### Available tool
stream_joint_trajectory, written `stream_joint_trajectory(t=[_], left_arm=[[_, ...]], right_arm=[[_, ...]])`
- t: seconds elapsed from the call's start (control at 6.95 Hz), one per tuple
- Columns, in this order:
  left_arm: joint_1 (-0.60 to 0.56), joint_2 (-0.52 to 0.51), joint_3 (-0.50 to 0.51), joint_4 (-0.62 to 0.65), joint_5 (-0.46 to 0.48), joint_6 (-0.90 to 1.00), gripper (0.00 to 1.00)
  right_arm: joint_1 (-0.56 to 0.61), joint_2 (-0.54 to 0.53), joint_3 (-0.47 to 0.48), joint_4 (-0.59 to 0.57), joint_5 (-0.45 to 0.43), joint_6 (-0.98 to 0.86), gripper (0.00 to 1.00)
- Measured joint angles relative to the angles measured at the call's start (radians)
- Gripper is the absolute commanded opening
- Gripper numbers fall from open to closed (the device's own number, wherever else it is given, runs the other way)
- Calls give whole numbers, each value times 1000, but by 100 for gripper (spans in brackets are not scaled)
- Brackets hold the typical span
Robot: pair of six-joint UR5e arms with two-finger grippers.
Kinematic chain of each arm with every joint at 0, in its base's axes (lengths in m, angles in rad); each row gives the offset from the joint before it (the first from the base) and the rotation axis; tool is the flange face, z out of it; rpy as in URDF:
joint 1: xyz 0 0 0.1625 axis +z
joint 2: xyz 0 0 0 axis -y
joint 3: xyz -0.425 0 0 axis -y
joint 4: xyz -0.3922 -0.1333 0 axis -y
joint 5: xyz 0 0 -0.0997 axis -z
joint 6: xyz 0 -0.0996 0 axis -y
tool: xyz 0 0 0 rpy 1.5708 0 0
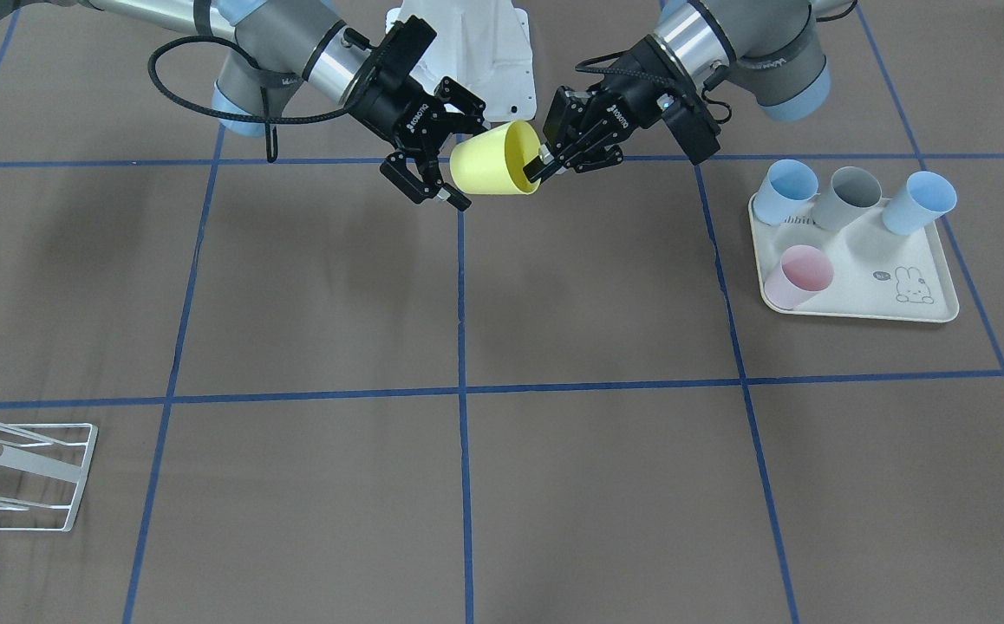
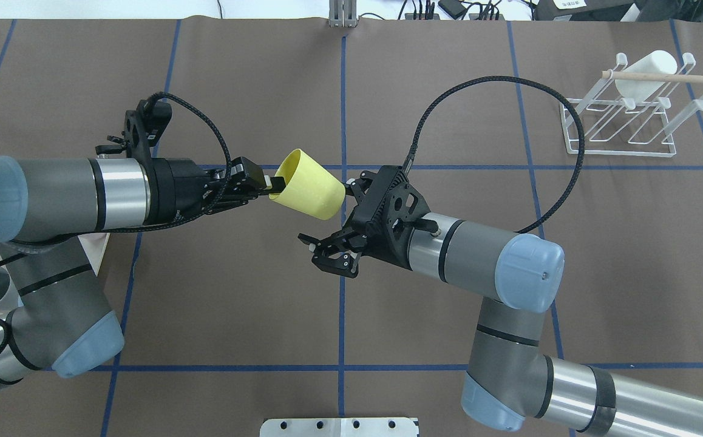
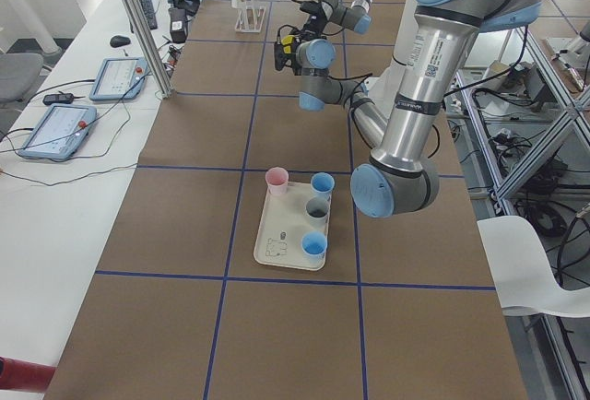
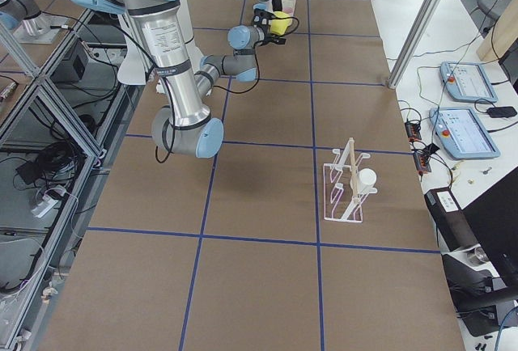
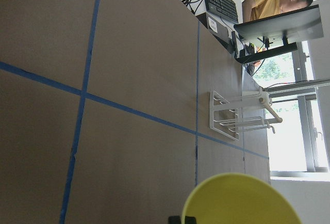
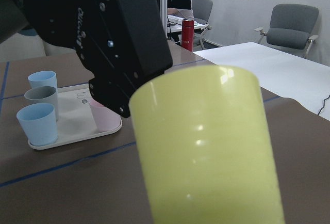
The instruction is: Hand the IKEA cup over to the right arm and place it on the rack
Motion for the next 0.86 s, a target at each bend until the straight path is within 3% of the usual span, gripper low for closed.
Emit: stream_joint_trajectory(t=[0.58, 0.72, 0.86], left_arm=[[9, 15, 4, -1, 3, 4, 0], [10, 16, 4, -1, 3, 4, 0], [10, 17, 4, -1, 3, 4, 0]], right_arm=[[1, 1, 5, 1, -7, 0, 98], [1, 1, 6, 1, -10, 0, 96], [1, 1, 6, 1, -12, -1, 86]])
